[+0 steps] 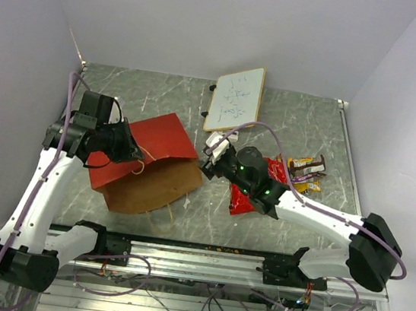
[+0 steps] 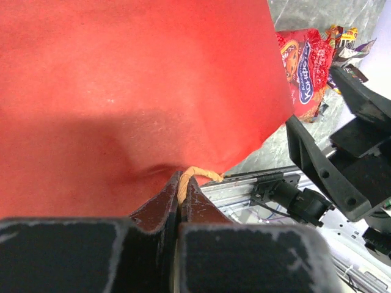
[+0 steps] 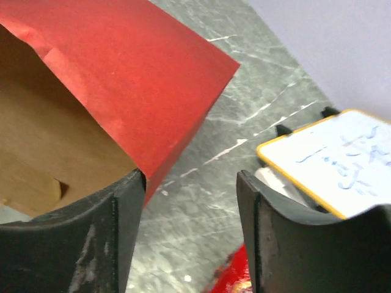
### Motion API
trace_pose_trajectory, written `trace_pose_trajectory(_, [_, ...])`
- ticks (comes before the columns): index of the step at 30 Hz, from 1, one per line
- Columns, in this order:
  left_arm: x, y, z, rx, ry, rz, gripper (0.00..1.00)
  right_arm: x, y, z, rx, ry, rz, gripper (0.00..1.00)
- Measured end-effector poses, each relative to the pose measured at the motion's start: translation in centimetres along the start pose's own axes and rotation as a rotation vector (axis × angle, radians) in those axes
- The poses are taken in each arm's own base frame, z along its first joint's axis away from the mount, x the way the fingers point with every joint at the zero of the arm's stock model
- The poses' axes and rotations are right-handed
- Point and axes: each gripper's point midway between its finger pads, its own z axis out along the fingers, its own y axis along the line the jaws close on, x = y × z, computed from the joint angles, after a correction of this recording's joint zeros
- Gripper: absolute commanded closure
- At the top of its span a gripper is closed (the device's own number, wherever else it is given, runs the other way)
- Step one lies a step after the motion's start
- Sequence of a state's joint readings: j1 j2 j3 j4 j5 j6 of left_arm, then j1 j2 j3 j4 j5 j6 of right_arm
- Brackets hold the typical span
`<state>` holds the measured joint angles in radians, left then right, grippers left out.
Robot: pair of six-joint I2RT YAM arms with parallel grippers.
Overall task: Take the snacks out of the paper bag
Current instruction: Adjust the paper bag at the center of the board, then take out the snack from the paper bag.
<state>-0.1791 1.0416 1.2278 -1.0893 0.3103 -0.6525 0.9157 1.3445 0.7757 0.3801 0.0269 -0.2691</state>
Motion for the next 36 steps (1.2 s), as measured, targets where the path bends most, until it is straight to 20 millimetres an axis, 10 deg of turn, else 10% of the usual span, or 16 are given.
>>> trace_pose_trajectory(4, [0.2, -0.1, 0.4, 0.01, 0.012, -0.019, 0.93, -1.0, -0.6, -1.9, -0.011, 0.003, -0.085, 0.04])
trace_pose_trajectory(19, [-0.2, -0.7, 0.4, 0.033, -0.005, -0.032, 0.93, -7.7, 0.6, -7.6, -0.205, -0.056, -0.175, 0.0])
trace_pose_trajectory(30, [-0.8, -1.8, -1.1, 0.093, -0.079, -0.005, 0.93, -8.8, 9.3, -5.5, -0.502, -0.167, -0.226, 0.15])
trace_pose_trajectory(36, [-0.9, -2.2, -1.8, 0.121, -0.101, 0.007, 0.93, -6.0, 13.8, -3.3, -0.597, -0.198, -0.32, 0.29])
